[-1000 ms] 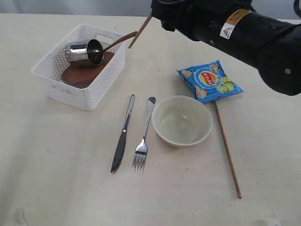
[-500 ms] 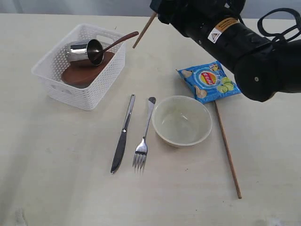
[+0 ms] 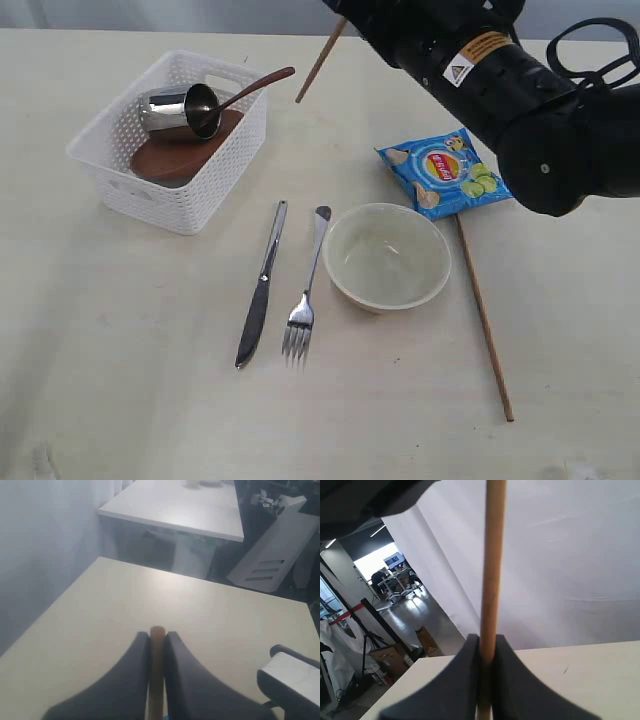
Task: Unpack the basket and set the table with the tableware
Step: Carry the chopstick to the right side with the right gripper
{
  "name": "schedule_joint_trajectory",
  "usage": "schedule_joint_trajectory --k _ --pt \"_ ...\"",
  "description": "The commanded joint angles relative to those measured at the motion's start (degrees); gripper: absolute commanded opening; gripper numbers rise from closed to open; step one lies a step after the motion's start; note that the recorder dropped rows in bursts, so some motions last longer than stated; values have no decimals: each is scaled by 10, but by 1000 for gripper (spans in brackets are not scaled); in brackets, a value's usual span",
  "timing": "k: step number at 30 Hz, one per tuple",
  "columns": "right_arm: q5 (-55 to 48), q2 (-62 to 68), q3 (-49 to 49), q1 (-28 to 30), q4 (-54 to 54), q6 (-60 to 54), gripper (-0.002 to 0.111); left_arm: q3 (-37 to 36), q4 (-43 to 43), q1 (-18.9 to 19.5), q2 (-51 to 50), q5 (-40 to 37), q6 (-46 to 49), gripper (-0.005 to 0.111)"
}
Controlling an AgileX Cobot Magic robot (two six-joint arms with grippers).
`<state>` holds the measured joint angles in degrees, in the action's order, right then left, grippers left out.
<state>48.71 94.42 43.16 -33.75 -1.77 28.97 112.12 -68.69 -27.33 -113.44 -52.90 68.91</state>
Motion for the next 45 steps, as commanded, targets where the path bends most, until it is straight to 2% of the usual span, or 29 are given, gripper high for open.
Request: schedule_joint_trajectory --k 1,4,6,8,11,15,19,23,27,34,36,37,39,40,42,44,45 --pt "7 1 1 3 -2 6 0 3 -10 1 2 -2 -1 0" --pt "7 1 1 3 -2 6 0 3 -7 1 2 -6 -6 6" --pt "7 1 1 3 -2 6 0 3 -7 1 2 -4 -15 21" --pt "7 1 1 3 -2 6 0 3 -7 1 2 2 -20 41" --pt "7 1 1 3 -2 6 0 3 -7 1 2 3 -22 60" --pt "3 1 1 3 0 -13 0 3 -7 6 4 5 -22 69" --pt "-30 -11 1 12 -1 -169 0 3 -6 29 23 2 -30 77" --pt "-80 -48 3 44 43 -428 0 3 2 55 46 -33 -43 77" --pt "-218 -91 34 75 168 -685 0 3 24 78 58 -70 -45 77" --pt "-638 -97 172 73 313 -906 0 3 56 93 59 -164 -56 73" --pt "-727 -88 212 73 336 -977 0 3 77 93 57 -171 -65 73" --pt "-808 -75 252 73 338 -1045 0 2 94 93 54 -171 -73 73" --pt "-841 -56 301 72 341 -1131 0 -11 116 93 54 -171 -90 73" --pt "-842 -49 315 72 341 -1140 0 -17 117 93 54 -171 -90 72" --pt "-851 -29 355 62 333 -1212 0 -33 136 93 54 -171 -90 66" --pt "-903 -15 360 42 313 -1313 0 -49 167 93 54 -171 -90 52" --pt "-969 -6 353 26 297 -1386 0 -61 186 93 54 -171 -90 42"
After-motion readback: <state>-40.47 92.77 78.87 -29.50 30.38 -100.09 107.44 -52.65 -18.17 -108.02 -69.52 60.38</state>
